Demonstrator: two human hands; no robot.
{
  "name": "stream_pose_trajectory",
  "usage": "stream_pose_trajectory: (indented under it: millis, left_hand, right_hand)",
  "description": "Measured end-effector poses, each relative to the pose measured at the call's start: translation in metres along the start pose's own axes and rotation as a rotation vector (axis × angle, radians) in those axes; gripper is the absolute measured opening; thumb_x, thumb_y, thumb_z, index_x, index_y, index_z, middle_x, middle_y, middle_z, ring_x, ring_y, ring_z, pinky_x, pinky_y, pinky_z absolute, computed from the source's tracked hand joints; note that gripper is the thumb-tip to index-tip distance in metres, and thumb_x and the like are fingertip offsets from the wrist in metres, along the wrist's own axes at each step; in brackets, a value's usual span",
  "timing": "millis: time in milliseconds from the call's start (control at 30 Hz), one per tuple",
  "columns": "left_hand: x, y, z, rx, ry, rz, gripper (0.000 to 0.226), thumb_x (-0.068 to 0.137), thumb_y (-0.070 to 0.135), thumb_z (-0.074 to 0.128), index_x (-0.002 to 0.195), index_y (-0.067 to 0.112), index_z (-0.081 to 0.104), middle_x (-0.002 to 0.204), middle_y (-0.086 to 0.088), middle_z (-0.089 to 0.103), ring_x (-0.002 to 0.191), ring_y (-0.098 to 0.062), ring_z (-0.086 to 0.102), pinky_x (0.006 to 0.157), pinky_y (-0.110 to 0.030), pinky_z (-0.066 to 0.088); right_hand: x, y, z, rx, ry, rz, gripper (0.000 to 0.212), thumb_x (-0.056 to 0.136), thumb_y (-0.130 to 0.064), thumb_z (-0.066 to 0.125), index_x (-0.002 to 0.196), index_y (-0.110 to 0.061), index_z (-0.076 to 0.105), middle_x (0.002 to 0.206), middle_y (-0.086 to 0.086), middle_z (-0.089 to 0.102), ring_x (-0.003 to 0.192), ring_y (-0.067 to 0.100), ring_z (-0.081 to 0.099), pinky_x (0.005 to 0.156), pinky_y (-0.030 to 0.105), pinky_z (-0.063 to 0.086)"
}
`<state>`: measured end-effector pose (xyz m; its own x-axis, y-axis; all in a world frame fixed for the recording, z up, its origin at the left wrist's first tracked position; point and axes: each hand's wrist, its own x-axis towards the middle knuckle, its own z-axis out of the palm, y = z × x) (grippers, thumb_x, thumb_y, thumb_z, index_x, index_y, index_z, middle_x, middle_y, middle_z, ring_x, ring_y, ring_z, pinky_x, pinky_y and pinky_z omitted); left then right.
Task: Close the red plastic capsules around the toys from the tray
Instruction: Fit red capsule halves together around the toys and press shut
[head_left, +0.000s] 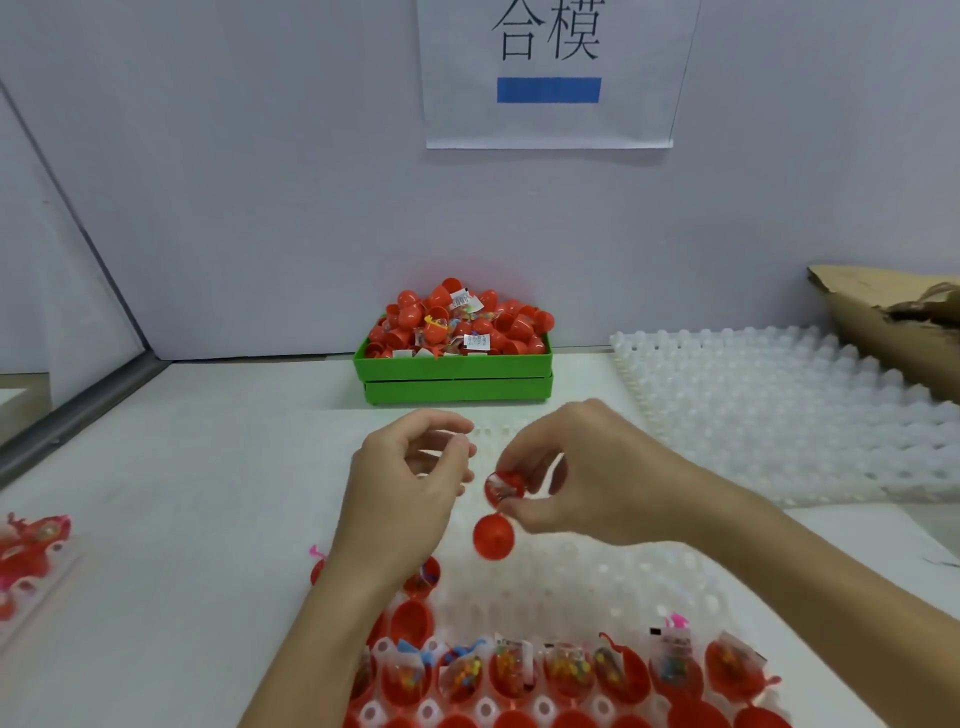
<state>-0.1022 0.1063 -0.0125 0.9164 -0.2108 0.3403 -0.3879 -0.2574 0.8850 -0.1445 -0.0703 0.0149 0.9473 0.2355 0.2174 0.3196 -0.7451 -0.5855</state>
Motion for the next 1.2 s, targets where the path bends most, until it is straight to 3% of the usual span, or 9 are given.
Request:
stream_pose_trajectory:
  millis: [100, 167, 267, 367, 467, 667, 833, 967, 1200]
  left_hand:
    - [-0.006, 0.005, 0.005, -0.046, -0.198, -0.008, 0.01, 0.088, 0.034, 0.069, 0.098, 0.035, 0.068, 0.087, 0.011, 0.072, 0.075, -0.012, 0.072, 0.073, -0.037, 0.061]
    - [-0.009, 0.008, 0.01, -0.052, -0.346, -0.035, 0.036, 0.07, 0.055, 0.076, 0.102, 0.042, 0.064, 0.093, 0.014, 0.07, 0.078, -0.012, 0.072, 0.072, -0.032, 0.06]
    - [-0.015, 0.008, 0.019, -0.057, -0.486, -0.035, 0.062, 0.054, 0.043, 0.092, 0.107, 0.045, 0.061, 0.097, 0.014, 0.068, 0.081, -0.011, 0.072, 0.075, -0.026, 0.059]
    - [-0.021, 0.009, 0.029, -0.02, -0.459, 0.038, 0.056, 0.064, 0.019, 0.092, 0.106, 0.04, 0.062, 0.091, 0.011, 0.07, 0.08, -0.009, 0.072, 0.073, -0.021, 0.058]
    - [-0.022, 0.009, 0.033, -0.036, -0.405, 0.076, 0.042, 0.075, 0.009, 0.082, 0.105, 0.033, 0.063, 0.088, 0.008, 0.071, 0.082, -0.009, 0.071, 0.07, -0.019, 0.056]
    - [-0.021, 0.005, 0.034, -0.155, -0.379, 0.061, 0.026, 0.076, 0.007, 0.073, 0.095, 0.023, 0.065, 0.089, 0.005, 0.072, 0.089, -0.013, 0.069, 0.071, -0.022, 0.055]
    - [-0.021, 0.005, 0.037, -0.141, -0.393, 0.095, 0.025, 0.078, 0.009, 0.066, 0.098, 0.024, 0.071, 0.09, 0.006, 0.071, 0.087, -0.012, 0.066, 0.07, -0.021, 0.052]
    - [-0.021, 0.007, 0.037, -0.178, -0.358, 0.092, 0.033, 0.075, 0.016, 0.072, 0.106, 0.027, 0.067, 0.094, 0.007, 0.071, 0.091, -0.013, 0.066, 0.069, -0.019, 0.05]
    - [-0.021, 0.009, 0.036, -0.153, -0.381, 0.131, 0.028, 0.083, 0.006, 0.072, 0.105, 0.024, 0.069, 0.097, 0.008, 0.072, 0.095, -0.015, 0.066, 0.072, -0.02, 0.051]
  right_hand:
    - [-0.019, 0.014, -0.013, 0.067, 0.122, 0.068, 0.014, 0.08, -0.037, 0.073, 0.081, -0.024, 0.078, 0.072, -0.011, 0.073, 0.068, 0.004, 0.066, 0.057, 0.012, 0.047]
    - [-0.033, 0.022, -0.017, 0.112, 0.169, 0.119, 0.018, 0.079, -0.042, 0.07, 0.08, -0.026, 0.078, 0.073, -0.011, 0.073, 0.068, 0.005, 0.065, 0.058, 0.014, 0.048]
    - [-0.048, 0.03, -0.012, 0.175, 0.228, 0.187, 0.015, 0.081, -0.04, 0.072, 0.078, -0.026, 0.077, 0.072, -0.01, 0.073, 0.066, 0.005, 0.065, 0.059, 0.015, 0.048]
    - [-0.055, 0.031, 0.001, 0.242, 0.275, 0.212, 0.013, 0.082, -0.035, 0.073, 0.077, -0.024, 0.077, 0.072, -0.009, 0.074, 0.069, 0.006, 0.068, 0.064, 0.022, 0.054]
    - [-0.057, 0.032, 0.006, 0.295, 0.338, 0.224, 0.011, 0.081, -0.034, 0.075, 0.078, -0.024, 0.073, 0.076, -0.009, 0.074, 0.075, 0.005, 0.071, 0.065, 0.02, 0.055]
    - [-0.064, 0.036, 0.003, 0.558, 0.35, 0.221, 0.022, 0.073, -0.024, 0.084, 0.086, -0.02, 0.067, 0.079, 0.003, 0.076, 0.07, 0.015, 0.071, 0.066, 0.023, 0.055]
    - [-0.066, 0.036, 0.002, 0.505, 0.381, 0.19, 0.026, 0.071, -0.013, 0.085, 0.083, -0.027, 0.067, 0.081, 0.003, 0.075, 0.076, 0.019, 0.071, 0.076, 0.046, 0.057]
    - [-0.067, 0.034, 0.007, 0.402, 0.428, 0.144, 0.029, 0.067, -0.018, 0.088, 0.084, -0.031, 0.069, 0.073, -0.001, 0.071, 0.066, 0.019, 0.067, 0.068, 0.038, 0.056]
    - [-0.068, 0.032, 0.007, 0.266, 0.491, 0.039, 0.029, 0.068, -0.017, 0.089, 0.084, -0.03, 0.069, 0.069, -0.005, 0.067, 0.059, 0.015, 0.063, 0.062, 0.029, 0.054]
